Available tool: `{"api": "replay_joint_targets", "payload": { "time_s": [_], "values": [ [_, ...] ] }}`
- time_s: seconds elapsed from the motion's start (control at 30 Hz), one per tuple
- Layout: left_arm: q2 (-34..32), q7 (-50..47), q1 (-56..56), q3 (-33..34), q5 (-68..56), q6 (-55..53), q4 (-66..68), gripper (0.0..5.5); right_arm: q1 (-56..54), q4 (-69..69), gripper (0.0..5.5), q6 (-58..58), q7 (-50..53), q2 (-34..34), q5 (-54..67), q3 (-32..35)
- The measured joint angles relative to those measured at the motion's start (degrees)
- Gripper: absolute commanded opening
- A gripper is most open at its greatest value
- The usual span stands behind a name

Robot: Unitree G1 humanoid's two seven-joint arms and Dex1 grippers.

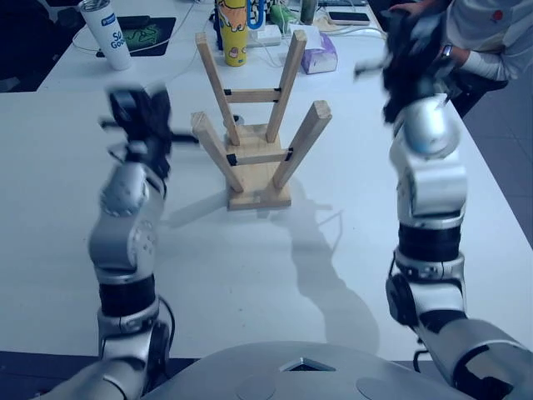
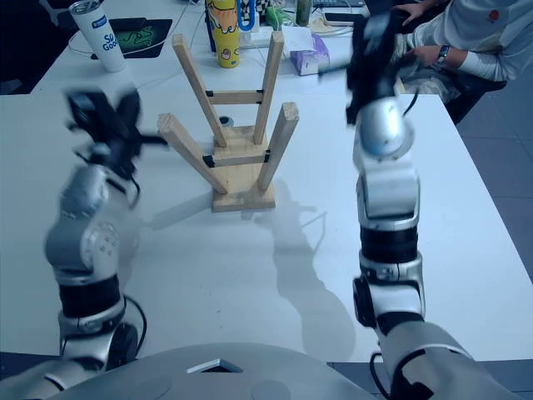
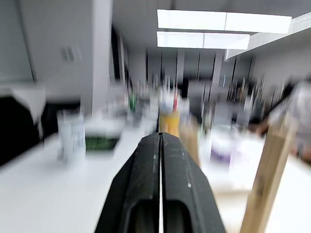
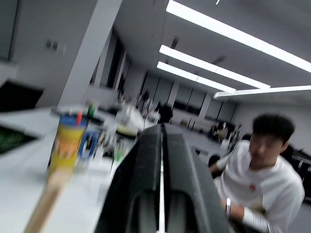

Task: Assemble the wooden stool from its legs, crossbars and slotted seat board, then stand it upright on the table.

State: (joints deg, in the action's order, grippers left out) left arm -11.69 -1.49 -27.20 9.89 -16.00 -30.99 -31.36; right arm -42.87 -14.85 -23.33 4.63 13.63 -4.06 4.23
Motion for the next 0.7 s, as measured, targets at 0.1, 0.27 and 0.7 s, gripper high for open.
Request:
{"api": "replay_joint_targets", "payload": {
  "time_s": [0.1,0.27,0.7],
  "values": [
    [-0.9,-0.57,-10.09,1.74,-3.52,-0.6,-6.39,0.01,-5.61,-2.08,0.0,4.42,1.11,-0.83,1.29,2.14],
    [0.59,-3.0,-13.15,4.81,-11.4,-6.69,-9.62,0.01,-6.92,-3.21,0.0,4.05,-3.04,-1.99,6.05,1.53],
    [5.79,-4.01,7.03,-9.16,-7.39,-8.04,0.89,0.01,12.83,-2.59,0.0,-13.54,-17.73,5.75,4.71,-14.57]
  ]
}}
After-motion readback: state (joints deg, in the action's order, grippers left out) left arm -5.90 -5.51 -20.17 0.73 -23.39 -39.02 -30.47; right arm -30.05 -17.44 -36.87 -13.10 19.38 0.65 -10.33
